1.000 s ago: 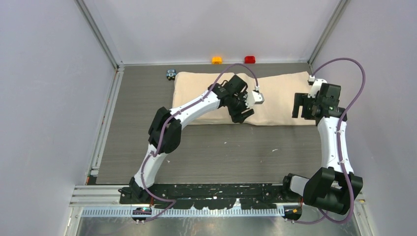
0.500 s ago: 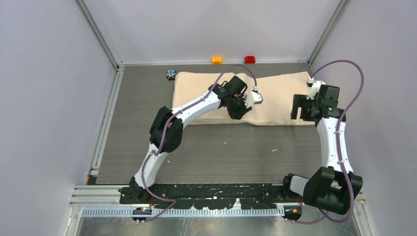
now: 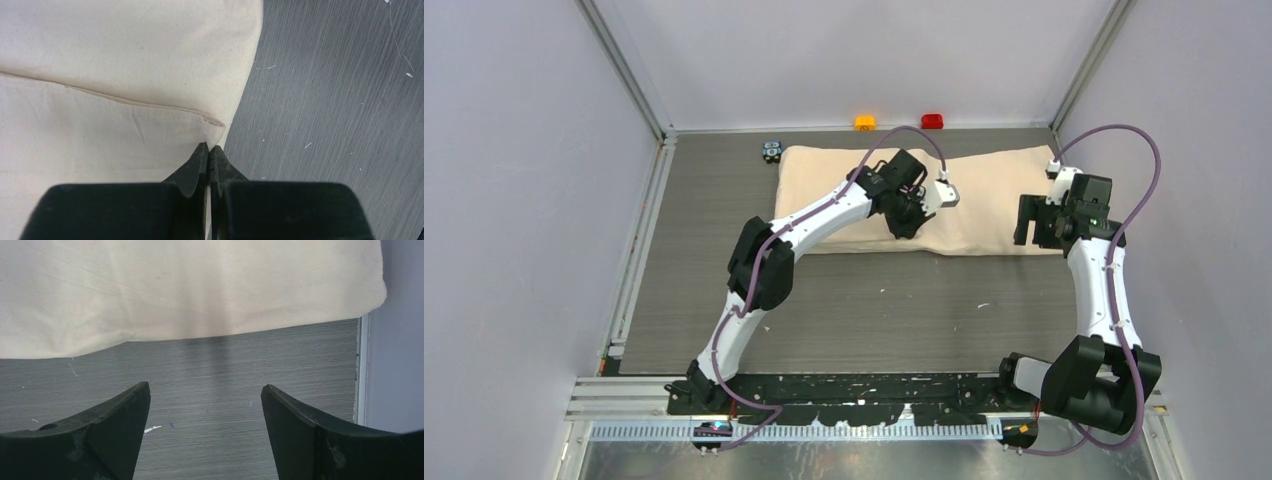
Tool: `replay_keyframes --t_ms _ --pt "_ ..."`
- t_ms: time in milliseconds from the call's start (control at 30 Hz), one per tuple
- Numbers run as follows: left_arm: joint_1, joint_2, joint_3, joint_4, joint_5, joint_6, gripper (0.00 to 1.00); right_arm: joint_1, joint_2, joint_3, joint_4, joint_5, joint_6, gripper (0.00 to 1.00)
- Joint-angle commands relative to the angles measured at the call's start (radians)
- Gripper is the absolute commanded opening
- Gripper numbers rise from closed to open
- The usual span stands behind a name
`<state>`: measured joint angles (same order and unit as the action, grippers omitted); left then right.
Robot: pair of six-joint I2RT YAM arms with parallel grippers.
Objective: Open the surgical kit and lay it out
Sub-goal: Open the surgical kit at the center of the board.
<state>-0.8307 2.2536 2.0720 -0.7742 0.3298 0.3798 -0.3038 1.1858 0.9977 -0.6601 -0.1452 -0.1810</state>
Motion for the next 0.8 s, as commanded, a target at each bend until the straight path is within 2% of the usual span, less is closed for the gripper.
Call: replay_keyframes --t_ms 0,167,367,533,667,767 --pt "-0.001 -0.087 0.036 -0.036 0.012 -0.024 0.0 0.002 0.003 0.0 0.022 -0.013 -0.008 0.86" --pt "0.028 -0.14 0.023 -0.029 -0.05 -0.054 0.0 0.002 0.006 0.003 0.024 -0.013 -0.013 0.85" --pt "0.192 -0.314 -0.062 0.011 -0.109 -0.122 0.0 0.002 0.02 0.032 0.012 -0.024 -0.011 0.86" --pt "0.476 -0.626 -0.31 0.092 -0.129 -0.174 0.0 0.001 0.045 0.089 -0.012 -0.057 -0.004 0.86" --pt "0.793 -0.9 -0.586 0.182 -0.148 -0.173 0.0 0.003 0.065 0.118 -0.026 -0.071 0.003 0.86" --pt "0.978 -1.006 -0.738 0.167 -0.289 -0.095 0.02 0.006 0.07 0.124 -0.028 -0.077 0.012 0.85"
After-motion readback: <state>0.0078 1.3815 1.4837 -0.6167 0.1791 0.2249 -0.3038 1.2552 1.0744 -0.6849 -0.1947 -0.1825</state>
